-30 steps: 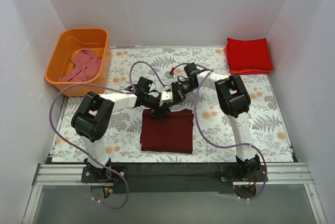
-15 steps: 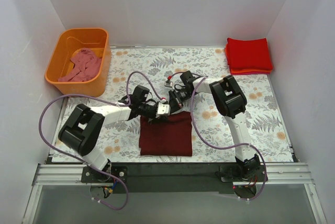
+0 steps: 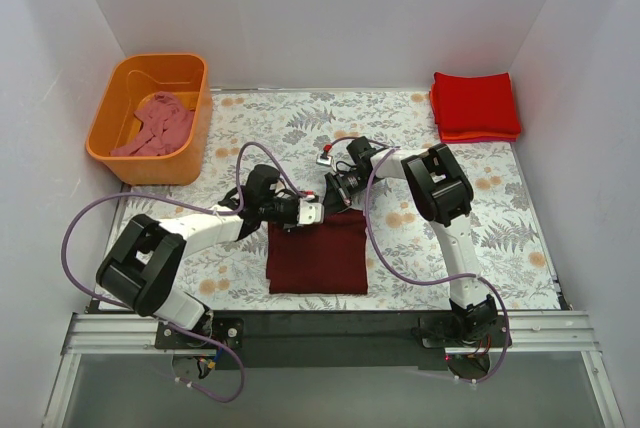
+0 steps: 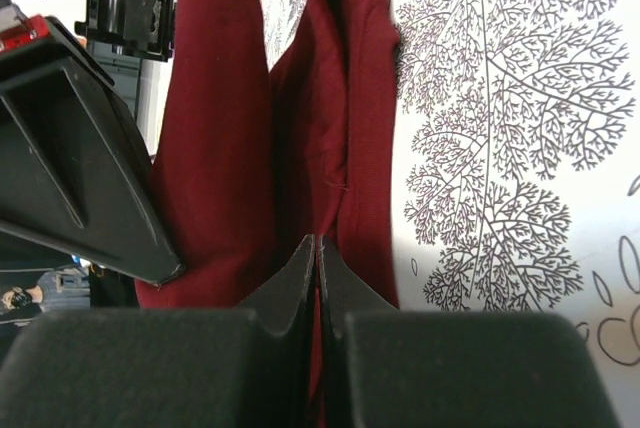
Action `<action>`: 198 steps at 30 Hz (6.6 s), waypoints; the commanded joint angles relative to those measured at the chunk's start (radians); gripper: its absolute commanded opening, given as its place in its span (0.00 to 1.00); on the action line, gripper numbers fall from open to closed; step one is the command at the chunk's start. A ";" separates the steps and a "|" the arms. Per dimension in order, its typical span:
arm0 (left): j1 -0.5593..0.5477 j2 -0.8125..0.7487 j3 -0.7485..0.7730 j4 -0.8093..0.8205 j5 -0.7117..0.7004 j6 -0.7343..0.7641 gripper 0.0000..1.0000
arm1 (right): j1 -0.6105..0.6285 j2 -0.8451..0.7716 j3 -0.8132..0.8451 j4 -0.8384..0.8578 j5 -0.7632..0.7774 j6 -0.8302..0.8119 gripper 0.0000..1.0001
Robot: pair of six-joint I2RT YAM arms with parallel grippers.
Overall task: Fold and stack the t-shirts
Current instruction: Fold the tshirt, then neatly place the folded tshirt to the corner
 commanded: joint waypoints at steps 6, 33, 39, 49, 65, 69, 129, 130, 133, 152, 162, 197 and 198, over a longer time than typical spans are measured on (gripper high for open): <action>0.011 -0.029 -0.017 0.091 -0.052 0.018 0.00 | 0.014 0.054 -0.067 -0.078 0.075 -0.076 0.06; 0.054 -0.084 -0.142 0.333 -0.061 0.058 0.00 | 0.014 0.049 -0.100 -0.103 0.093 -0.130 0.06; 0.059 -0.035 -0.145 0.357 -0.046 0.083 0.00 | 0.014 0.053 -0.087 -0.110 0.084 -0.130 0.06; 0.077 -0.018 -0.065 0.341 -0.041 0.023 0.28 | -0.033 -0.033 0.052 -0.224 0.208 -0.185 0.10; 0.337 0.113 0.510 -0.756 0.155 -0.227 0.49 | -0.150 -0.202 0.299 -0.526 0.627 -0.516 0.61; 0.352 0.282 0.662 -0.884 0.159 -0.180 0.50 | -0.167 -0.227 0.284 -0.593 0.627 -0.573 0.58; 0.380 0.685 0.895 -0.615 -0.048 -0.280 0.00 | -0.195 -0.067 0.396 -0.382 0.857 -0.535 0.01; 0.380 0.689 0.902 -0.615 -0.053 -0.284 0.00 | -0.195 -0.070 0.399 -0.368 0.870 -0.523 0.01; 0.381 0.657 0.918 -0.592 -0.081 -0.348 0.14 | -0.196 -0.089 0.439 -0.336 0.894 -0.470 0.05; 0.148 0.082 0.166 -0.003 0.287 -1.508 0.62 | -0.054 -0.518 -0.253 0.021 0.147 0.235 0.76; 0.284 0.394 0.024 0.149 0.287 -1.592 0.59 | -0.135 -0.271 -0.420 0.115 0.181 0.197 0.67; -0.461 0.269 0.112 0.339 -0.656 -0.269 0.37 | -0.500 -0.851 -0.705 0.162 0.696 0.540 0.65; -0.466 0.280 0.110 0.356 -0.653 -0.255 0.37 | -0.498 -0.849 -0.715 0.175 0.693 0.574 0.66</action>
